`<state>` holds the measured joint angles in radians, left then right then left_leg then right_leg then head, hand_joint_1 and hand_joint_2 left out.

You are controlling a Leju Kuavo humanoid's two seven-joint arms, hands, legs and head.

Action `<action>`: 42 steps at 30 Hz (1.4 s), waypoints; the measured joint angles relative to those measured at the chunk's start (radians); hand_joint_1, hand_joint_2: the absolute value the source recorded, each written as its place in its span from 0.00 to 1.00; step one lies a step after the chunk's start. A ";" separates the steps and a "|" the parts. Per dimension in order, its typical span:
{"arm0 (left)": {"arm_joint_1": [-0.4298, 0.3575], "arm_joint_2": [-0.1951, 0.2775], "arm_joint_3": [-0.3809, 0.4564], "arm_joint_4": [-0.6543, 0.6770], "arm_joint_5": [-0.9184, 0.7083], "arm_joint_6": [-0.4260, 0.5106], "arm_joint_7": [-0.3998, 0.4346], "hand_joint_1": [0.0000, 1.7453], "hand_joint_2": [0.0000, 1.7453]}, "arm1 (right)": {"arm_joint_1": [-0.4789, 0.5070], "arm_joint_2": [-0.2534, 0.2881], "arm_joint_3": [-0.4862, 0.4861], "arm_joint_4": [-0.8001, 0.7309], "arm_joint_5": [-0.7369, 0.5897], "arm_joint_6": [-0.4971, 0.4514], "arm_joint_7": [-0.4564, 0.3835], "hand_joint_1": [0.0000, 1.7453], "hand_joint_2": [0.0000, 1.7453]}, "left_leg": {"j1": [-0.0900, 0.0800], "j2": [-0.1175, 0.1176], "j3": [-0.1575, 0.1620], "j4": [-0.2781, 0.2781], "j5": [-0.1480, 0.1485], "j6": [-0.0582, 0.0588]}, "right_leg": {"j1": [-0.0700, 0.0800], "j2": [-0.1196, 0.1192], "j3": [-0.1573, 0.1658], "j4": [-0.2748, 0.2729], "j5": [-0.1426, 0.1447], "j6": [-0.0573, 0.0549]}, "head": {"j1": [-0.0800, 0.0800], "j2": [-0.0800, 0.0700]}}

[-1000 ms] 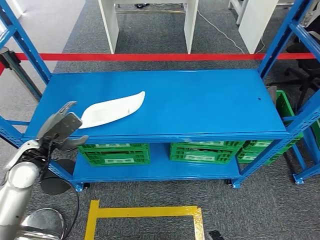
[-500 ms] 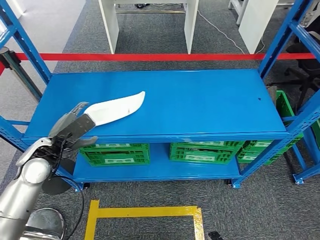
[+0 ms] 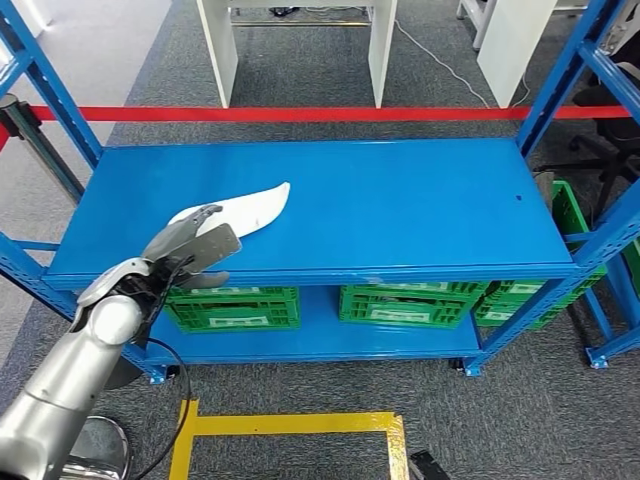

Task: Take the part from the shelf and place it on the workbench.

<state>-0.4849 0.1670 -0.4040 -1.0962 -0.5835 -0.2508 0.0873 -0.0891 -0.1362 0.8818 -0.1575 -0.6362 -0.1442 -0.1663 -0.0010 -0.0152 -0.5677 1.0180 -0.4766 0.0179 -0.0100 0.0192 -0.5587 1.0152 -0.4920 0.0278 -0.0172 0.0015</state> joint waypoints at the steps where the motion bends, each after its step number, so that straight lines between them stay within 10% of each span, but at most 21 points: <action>1: -0.015 -0.004 -0.009 0.022 -0.009 -0.002 0.000 0.00 1.00 | -0.002 0.000 0.000 -0.002 0.004 0.000 0.004 0.00 1.00 | 0.000 0.000 0.000 0.000 0.000 0.000 | 0.000 0.000 0.000 0.000 0.000 0.000 | 0.000 0.000; 22: -0.149 -0.041 -0.107 0.329 -0.079 0.004 0.035 0.00 1.00 | -0.034 0.000 0.016 -0.018 0.044 0.003 0.034 0.00 1.00 | 0.000 0.000 0.000 0.000 0.000 0.000 | 0.000 0.000 0.000 0.000 0.000 0.000 | 0.000 0.000; 42: -0.158 0.022 -0.110 0.459 -0.168 0.066 0.108 0.00 1.00 | -0.051 0.000 0.019 -0.025 0.091 0.007 0.058 0.00 1.00 | 0.000 0.000 -0.001 0.000 0.000 0.000 | 0.000 0.000 0.000 0.000 0.000 0.000 | 0.000 0.000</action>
<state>-0.6431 0.1889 -0.5141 -0.6368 -0.7517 -0.1851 0.1956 -0.1397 -0.1362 0.9003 -0.1826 -0.5449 -0.1369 -0.1084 -0.0009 -0.0151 -0.5682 1.0178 -0.4763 0.0181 -0.0099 0.0197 -0.5586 1.0156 -0.4915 0.0278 -0.0170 0.0015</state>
